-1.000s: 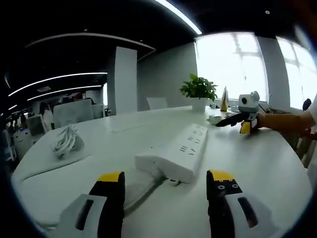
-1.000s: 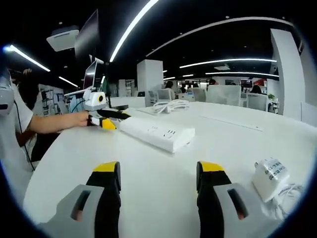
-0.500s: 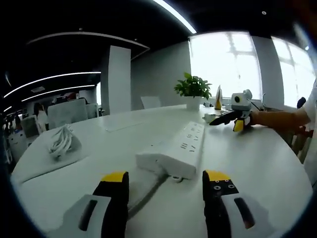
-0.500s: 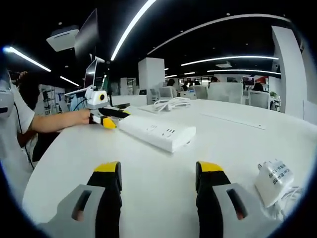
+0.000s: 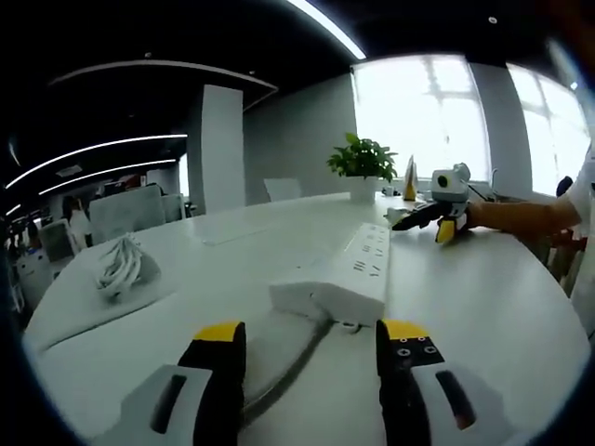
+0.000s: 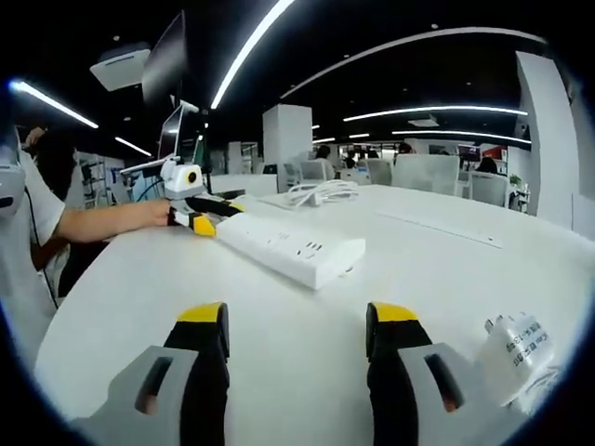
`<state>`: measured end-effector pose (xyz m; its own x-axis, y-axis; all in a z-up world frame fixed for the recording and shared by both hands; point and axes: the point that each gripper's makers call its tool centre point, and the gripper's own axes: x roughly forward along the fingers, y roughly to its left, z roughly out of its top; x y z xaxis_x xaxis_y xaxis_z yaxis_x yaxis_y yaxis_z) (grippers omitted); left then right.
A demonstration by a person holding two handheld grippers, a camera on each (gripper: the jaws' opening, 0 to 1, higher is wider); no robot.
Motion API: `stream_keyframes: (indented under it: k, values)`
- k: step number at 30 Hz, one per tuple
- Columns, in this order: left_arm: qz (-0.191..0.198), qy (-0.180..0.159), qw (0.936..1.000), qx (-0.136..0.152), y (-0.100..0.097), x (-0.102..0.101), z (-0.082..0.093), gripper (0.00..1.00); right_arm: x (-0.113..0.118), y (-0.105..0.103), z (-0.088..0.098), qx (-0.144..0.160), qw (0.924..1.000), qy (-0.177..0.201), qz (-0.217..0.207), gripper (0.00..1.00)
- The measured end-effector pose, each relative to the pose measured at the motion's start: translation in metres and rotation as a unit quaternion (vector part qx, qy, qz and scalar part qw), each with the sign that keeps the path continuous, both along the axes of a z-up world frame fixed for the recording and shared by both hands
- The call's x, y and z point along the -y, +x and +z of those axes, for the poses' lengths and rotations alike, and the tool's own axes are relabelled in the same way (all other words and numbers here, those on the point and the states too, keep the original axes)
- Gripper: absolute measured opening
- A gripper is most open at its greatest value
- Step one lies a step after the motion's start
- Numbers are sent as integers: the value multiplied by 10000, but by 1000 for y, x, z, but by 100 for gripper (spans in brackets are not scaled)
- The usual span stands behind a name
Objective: Straighten the power strip on the desk, plug the charger into it
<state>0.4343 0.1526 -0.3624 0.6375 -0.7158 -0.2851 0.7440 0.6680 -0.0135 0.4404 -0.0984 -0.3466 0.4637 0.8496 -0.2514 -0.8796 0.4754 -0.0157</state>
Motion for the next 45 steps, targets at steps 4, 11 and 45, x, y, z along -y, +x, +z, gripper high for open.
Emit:
stream_keyframes:
  k: [4,11,45]
  values:
    - [-25,46,10000,-5,0,1,-1,58,0,4,0,19,10000,1,-29,58]
    - [-19,56,10000,-10,1,2,-3,57,-1,15,2,91,9999,45,-48,57]
    - [-213,151,9996,92,-2,3,-3,45,-25,37,0,250,9997,-6,-36,53]
